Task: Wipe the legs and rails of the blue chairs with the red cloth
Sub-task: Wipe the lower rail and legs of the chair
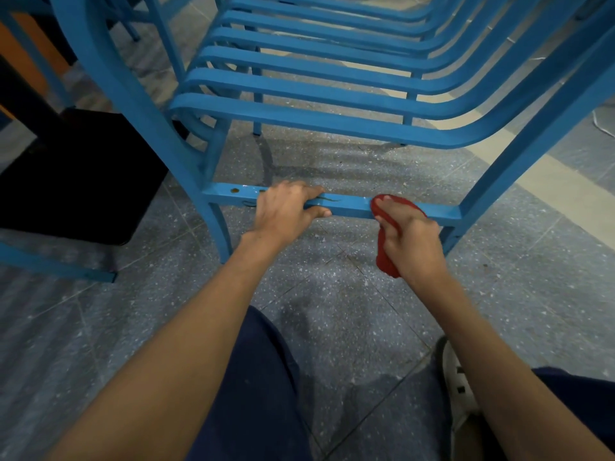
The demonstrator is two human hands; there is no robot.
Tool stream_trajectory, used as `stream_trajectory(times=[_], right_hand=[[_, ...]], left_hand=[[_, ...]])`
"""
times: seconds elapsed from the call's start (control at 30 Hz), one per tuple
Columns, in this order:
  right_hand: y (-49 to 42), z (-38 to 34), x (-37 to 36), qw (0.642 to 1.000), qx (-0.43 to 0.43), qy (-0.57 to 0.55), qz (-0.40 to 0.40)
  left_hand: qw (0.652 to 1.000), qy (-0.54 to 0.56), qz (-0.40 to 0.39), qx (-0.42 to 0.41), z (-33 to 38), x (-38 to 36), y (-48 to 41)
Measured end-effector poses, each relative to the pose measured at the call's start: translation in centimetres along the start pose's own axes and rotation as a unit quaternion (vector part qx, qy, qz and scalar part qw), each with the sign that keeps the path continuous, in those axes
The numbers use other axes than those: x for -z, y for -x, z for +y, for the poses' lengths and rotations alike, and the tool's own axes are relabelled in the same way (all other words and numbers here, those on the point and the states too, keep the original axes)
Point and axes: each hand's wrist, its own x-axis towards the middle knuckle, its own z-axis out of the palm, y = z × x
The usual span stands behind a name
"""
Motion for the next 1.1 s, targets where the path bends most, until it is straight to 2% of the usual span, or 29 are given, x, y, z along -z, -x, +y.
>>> stream_trajectory(times=[0.17, 0.27, 0.5, 0.6, 0.8, 0.9, 1.0, 1.1], right_hand=[[-0.6, 1.6, 0.4, 0.993, -0.095, 0.030, 0.061], [-2.2, -0.4, -0.8, 0.985, -0.146, 0.081, 0.051], [-0.4, -2.8, -3.2, 0.999, -0.049, -0.014, -0.014], [-0.2, -1.5, -1.4, 0.999, -0.038, 0.004, -0.006], [-3.4, -2.0, -0.2, 0.975, -0.200, 0.093, -0.034], [-3.3, -3.6, -2.2, 0.982, -0.152, 0.107, -0.042], [-1.4, -3.9, -3.8, 0.997, -0.040, 0.051, -0.052], [0.4, -3.0, -2.9, 0.998, -0.001, 0.002, -0.061]], left_hand=[[1.000, -0.004, 0.007, -0.001, -0.1, -0.1, 0.0], [1.000, -0.004, 0.015, -0.001, -0.1, -0.2, 0.0], [0.999, -0.001, 0.033, 0.001, 0.0, -0.5, 0.1], [1.000, -0.001, 0.026, 0.001, -0.1, -0.5, 0.0], [1.000, 0.000, 0.024, -0.001, 0.0, -0.2, 0.1], [1.000, -0.009, 0.019, 0.001, 0.2, -0.2, 0.1], [1.000, -0.018, 0.010, 0.003, 0.4, -0.1, 0.1], [1.000, -0.019, 0.006, 0.003, 0.3, 0.1, 0.2]])
